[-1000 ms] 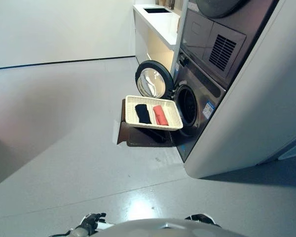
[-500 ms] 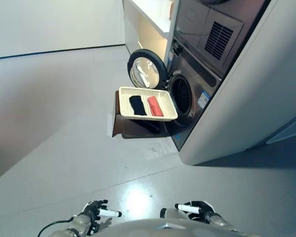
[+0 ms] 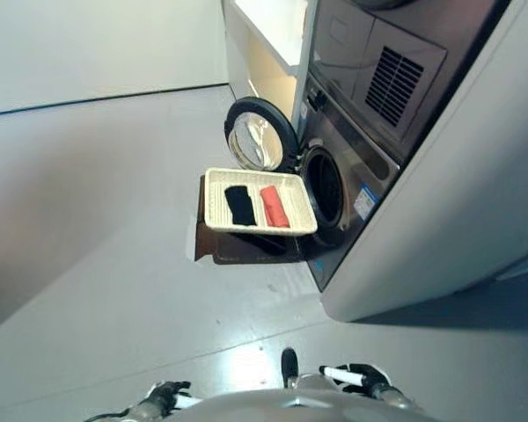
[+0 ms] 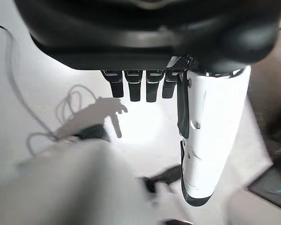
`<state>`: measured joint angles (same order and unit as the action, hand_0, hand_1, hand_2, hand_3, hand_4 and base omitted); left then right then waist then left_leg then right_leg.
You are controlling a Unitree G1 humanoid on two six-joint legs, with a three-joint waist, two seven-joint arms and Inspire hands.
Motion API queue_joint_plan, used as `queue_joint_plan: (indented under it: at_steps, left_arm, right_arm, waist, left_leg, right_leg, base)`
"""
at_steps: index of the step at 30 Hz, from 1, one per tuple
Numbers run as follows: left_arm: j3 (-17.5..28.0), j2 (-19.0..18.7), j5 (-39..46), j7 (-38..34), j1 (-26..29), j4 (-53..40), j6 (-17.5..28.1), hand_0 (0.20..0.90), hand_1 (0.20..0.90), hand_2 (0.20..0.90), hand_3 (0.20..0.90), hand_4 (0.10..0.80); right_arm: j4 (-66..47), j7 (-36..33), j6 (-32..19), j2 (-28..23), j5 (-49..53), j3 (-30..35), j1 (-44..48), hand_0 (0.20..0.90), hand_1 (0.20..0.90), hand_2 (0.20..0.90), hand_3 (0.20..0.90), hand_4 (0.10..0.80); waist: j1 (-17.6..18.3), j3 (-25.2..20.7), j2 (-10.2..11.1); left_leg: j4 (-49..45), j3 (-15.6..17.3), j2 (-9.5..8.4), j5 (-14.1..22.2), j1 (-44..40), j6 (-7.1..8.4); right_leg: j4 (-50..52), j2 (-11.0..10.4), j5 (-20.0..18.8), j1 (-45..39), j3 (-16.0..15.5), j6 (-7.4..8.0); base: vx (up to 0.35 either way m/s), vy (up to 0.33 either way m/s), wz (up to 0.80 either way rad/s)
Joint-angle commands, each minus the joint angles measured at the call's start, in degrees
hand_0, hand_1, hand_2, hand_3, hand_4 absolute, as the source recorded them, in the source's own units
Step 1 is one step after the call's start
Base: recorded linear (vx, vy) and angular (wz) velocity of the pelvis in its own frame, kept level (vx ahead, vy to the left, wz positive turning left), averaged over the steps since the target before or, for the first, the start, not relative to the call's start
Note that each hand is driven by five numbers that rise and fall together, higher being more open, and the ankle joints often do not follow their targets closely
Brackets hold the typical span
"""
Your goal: Pick up the clothes and place them into the washing machine
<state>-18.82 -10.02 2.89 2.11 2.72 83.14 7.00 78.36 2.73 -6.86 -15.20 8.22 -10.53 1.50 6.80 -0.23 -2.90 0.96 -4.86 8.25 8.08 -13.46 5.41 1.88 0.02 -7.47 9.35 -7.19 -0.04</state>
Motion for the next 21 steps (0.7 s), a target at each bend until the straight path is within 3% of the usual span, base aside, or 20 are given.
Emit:
queue_joint_plan:
  at_steps: [1,4,6,7,8,9,11,12,13,15,17,18,21]
  left_arm:
    - [-0.66,-2.52,0.99,-0.92,3.42,-1.33,1.36,0.900,0.900,0.900,0.900,0.800]
    - [-2.20,-1.59,1.52,-1.01,4.78,-3.84,1.47,0.900,0.900,0.900,0.900,0.800]
    - [-2.58,-1.65,2.91,-1.58,6.12,-5.62,1.70,0.900,0.900,0.900,0.900,0.800]
    - [-2.69,-1.65,3.51,-2.08,6.57,-6.63,1.96,0.900,0.900,0.900,0.900,0.800]
    - [-2.84,-1.66,3.99,-2.33,6.60,-7.79,2.36,0.900,0.900,0.900,0.900,0.800]
    - [-3.15,-1.58,4.02,-2.60,6.48,-8.35,2.64,0.900,0.900,0.900,0.900,0.800]
    - [-3.35,-1.68,3.65,-3.09,5.95,-7.62,2.75,0.900,0.900,0.900,0.900,0.800]
    - [-3.10,-1.69,3.38,-3.14,5.80,-6.54,2.54,0.900,0.900,0.900,0.900,0.800]
    - [-2.56,-1.77,3.19,-3.26,5.18,-4.97,2.43,0.900,0.900,0.900,0.900,0.800]
    - [-2.00,-1.77,3.04,-3.25,4.61,-3.02,1.89,0.900,0.900,0.900,0.900,0.800]
    - [-1.87,-1.67,2.58,-3.02,4.05,-2.28,1.63,0.900,0.900,0.900,0.900,0.800]
    - [-1.48,-1.92,1.54,-2.70,2.93,-0.83,0.95,0.900,0.900,0.900,0.900,0.800]
    - [-0.86,-2.62,0.94,-2.08,1.90,-0.52,0.81,0.900,0.900,0.900,0.900,0.800]
  right_arm:
    - [1.03,-0.13,-0.60,-0.94,-0.16,-0.82,0.35,0.900,0.900,0.900,0.900,0.800]
    - [0.03,-0.31,-0.52,-1.89,0.81,-1.63,1.38,0.900,0.900,0.900,0.900,0.800]
    - [-0.63,-0.83,-0.41,-2.53,1.01,-2.95,2.59,0.900,0.900,0.900,0.900,0.800]
    - [-0.90,-1.22,-0.39,-2.65,0.85,-3.77,3.32,0.900,0.900,0.900,0.900,0.800]
    - [-1.05,-1.67,-0.44,-2.62,0.96,-4.33,3.92,0.900,0.900,0.900,0.900,0.800]
    - [-1.30,-1.93,-0.59,-2.67,1.23,-4.74,4.39,0.900,0.900,0.900,0.900,0.800]
    - [-2.06,-2.43,-1.22,-2.23,1.86,-5.95,5.18,0.900,0.900,0.900,0.900,0.800]
    - [-1.93,-2.31,-1.19,-1.96,1.82,-6.13,5.17,0.900,0.900,0.900,0.900,0.800]
    - [-1.63,-2.35,-1.35,-1.65,1.39,-6.61,5.11,0.900,0.900,0.900,0.900,0.800]
    - [-1.09,-2.36,-1.25,-1.54,0.73,-6.99,4.90,0.900,0.900,0.900,0.900,0.800]
    - [-0.73,-2.31,-1.18,-1.49,0.30,-7.09,4.56,0.900,0.900,0.900,0.900,0.800]
    - [-0.62,-1.81,-0.86,-1.33,-0.31,-6.79,4.14,0.900,0.900,0.900,0.900,0.800]
    - [0.55,-1.62,-0.57,-0.83,-0.46,-5.70,3.02,0.900,0.900,0.900,0.900,0.800]
  waist:
    - [0.81,-1.06,2.53]
    - [-0.23,-0.57,4.11]
    - [-2.34,1.17,6.65]
    - [-3.11,1.90,7.13]
    - [-4.11,2.21,8.26]
    - [-5.51,2.76,7.97]
    - [-7.26,3.23,7.88]
    - [-7.62,3.14,7.38]
    - [-8.60,3.42,6.45]
    - [-9.55,3.09,4.83]
    - [-9.66,2.98,4.52]
    - [-9.44,2.27,3.83]
    - [-9.71,0.73,3.90]
  left_leg:
    - [-7.42,-2.07,-5.99,-6.32,-4.31,-1.59]
    - [-28.69,-1.40,-7.28,-15.96,4.43,0.49]
    - [-38.24,-0.75,-9.61,-16.77,11.11,0.54]
    - [-40.21,1.41,-8.79,-15.46,13.37,-0.38]
    - [-38.96,2.58,-9.41,-14.74,16.72,-0.81]
    - [-38.20,3.60,-9.54,-13.09,19.43,-1.37]
    - [-26.40,5.85,-7.47,-12.07,24.95,-2.30]
    - [-19.91,5.54,-7.07,-11.93,24.88,-2.45]
    - [-9.54,4.08,-6.76,-13.52,24.38,-2.29]
    - [1.68,1.18,-5.91,-17.30,25.04,-1.35]
    - [4.04,0.74,-5.96,-17.97,26.05,-0.64]
    - [4.04,2.26,-5.41,-18.65,26.05,-0.17]
    - [3.98,3.20,-5.87,-19.31,23.30,-0.66]
  right_leg:
    - [-3.07,0.27,-5.96,6.39,5.02,4.49]
    - [-4.88,1.07,-3.01,-0.31,4.77,1.78]
    - [-5.71,-0.62,-1.75,-3.94,5.76,1.11]
    - [-5.56,-0.62,-1.23,-4.94,5.95,0.72]
    - [-5.61,-1.12,-0.64,-5.87,6.41,0.47]
    - [-5.70,-0.36,0.02,-7.14,7.41,0.32]
    - [-6.13,0.31,2.25,-9.74,8.89,1.08]
    - [-6.42,0.81,2.98,-10.54,9.40,1.49]
    - [-6.85,1.63,4.22,-12.48,10.48,2.06]
    - [-6.88,2.55,6.33,-14.13,11.63,2.54]
    - [-6.88,2.51,7.45,-15.16,12.15,2.69]
    - [-6.88,2.31,8.49,-16.79,13.05,3.25]
    - [-6.10,0.64,9.98,-18.53,12.89,3.86]
  base:
    - [0.350,-0.240,-0.02]
    - [0.367,-0.273,0.06]
    - [0.284,-0.251,0.10]
    - [0.288,-0.237,-0.08]
    - [0.297,-0.169,-0.37]
    - [0.401,-0.120,-0.25]
    - [0.422,-0.017,-0.30]
    - [0.411,0.081,-0.37]
    - [0.410,0.104,-0.30]
    - [0.378,0.114,-0.17]
    - [0.295,0.104,-0.25]
    - [0.344,0.175,-0.49]
    - [0.361,0.220,-0.72]
